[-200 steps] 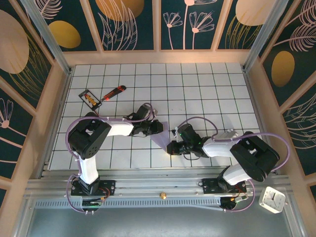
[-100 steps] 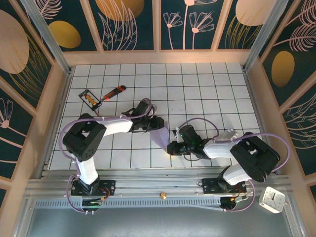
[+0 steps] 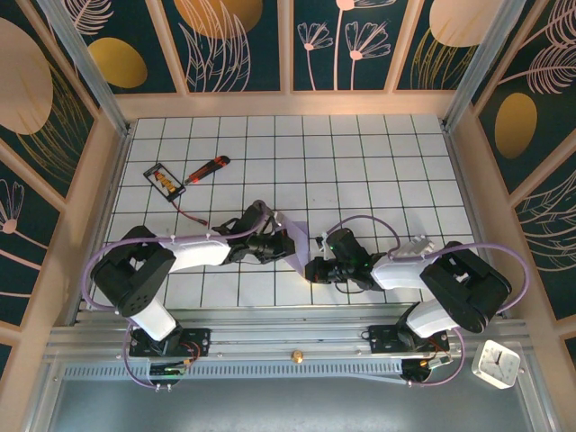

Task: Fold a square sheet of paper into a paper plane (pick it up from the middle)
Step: Fourth fold the wing at the center of the table.

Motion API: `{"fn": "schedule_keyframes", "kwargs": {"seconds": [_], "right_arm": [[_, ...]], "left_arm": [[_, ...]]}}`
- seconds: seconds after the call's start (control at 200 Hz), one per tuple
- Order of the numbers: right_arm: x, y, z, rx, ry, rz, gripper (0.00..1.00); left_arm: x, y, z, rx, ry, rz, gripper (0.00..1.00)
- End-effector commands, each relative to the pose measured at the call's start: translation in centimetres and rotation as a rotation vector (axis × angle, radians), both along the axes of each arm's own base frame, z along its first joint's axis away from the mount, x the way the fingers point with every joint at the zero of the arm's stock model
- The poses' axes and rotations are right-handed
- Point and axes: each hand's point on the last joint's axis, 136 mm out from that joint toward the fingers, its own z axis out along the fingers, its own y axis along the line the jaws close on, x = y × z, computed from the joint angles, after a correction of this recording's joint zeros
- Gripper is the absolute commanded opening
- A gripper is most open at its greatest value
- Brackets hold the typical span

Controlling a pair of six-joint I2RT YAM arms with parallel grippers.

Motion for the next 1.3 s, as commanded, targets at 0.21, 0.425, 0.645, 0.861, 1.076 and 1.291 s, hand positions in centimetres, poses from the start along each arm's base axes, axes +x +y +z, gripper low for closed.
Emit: {"fn": "schedule_keyframes", "kwargs": {"seconds": [0.21, 0.425, 0.645, 0.861, 1.076, 1.291], "right_arm": [[-2.2, -3.6, -3.9, -0.17, 0.104, -0.037, 0.0], [-2.1, -3.5, -3.8, -0.168, 0.102, -0.037, 0.0], [-2.1, -3.6, -3.9, -0.174, 0.102, -0.035, 0.0], [-2.4, -4.0, -4.2, -0.188, 0.113, -0.036, 0.0], [-2.8, -4.2, -4.5, -0.202, 0.126, -0.033, 0.0], [-3.1, -4.3, -4.7, -0.212, 0.134, -0.026, 0.0]], "left_arm": [[-0.8, -2.4, -1.1, -0.081, 0.077, -0.027, 0.0], [-0.8, -2.8, -2.0, -0.078, 0.097, -0.033, 0.0], [-0.7, -2.9, -3.2, -0.052, 0.114, -0.027, 0.0], [0.0, -1.8, -4.6, 0.026, 0.099, 0.001, 0.0], [0.9, 0.0, -5.4, 0.068, 0.089, 0.039, 0.0], [2.4, 1.5, -6.1, 0.091, 0.08, 0.068, 0.0]]}}
